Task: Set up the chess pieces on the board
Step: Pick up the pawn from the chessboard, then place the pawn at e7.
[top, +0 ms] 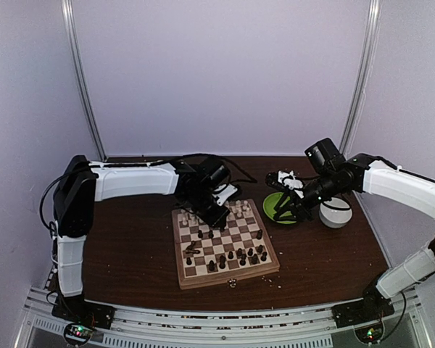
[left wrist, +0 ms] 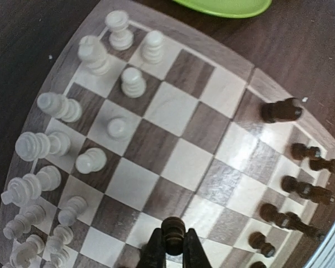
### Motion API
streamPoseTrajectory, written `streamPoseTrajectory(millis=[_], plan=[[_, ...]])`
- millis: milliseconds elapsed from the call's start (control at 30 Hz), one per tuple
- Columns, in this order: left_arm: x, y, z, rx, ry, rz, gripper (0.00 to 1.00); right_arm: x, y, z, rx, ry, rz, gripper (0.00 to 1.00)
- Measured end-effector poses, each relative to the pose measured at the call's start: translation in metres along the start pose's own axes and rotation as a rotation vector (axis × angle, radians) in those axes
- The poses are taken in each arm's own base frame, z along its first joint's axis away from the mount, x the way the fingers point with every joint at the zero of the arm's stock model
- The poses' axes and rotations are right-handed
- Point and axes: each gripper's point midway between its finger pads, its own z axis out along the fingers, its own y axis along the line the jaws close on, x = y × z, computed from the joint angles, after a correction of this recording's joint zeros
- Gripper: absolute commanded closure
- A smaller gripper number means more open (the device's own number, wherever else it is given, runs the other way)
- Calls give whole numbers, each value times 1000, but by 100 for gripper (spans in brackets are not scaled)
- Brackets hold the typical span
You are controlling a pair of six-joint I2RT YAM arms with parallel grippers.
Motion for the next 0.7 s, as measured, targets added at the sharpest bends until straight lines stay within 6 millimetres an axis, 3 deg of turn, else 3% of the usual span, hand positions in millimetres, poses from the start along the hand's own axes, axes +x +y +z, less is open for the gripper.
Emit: streamPoseTrajectory(millis=[233, 467, 700], plan=[[4, -42, -36, 100, -42, 80, 100, 1, 0, 0, -2, 3, 2, 67], [46, -54, -23, 148, 66, 98, 100, 1, 1, 0, -3, 3, 2, 67], [52, -63, -20, 181, 87, 111, 100, 1, 0, 0, -2, 3, 0, 67]])
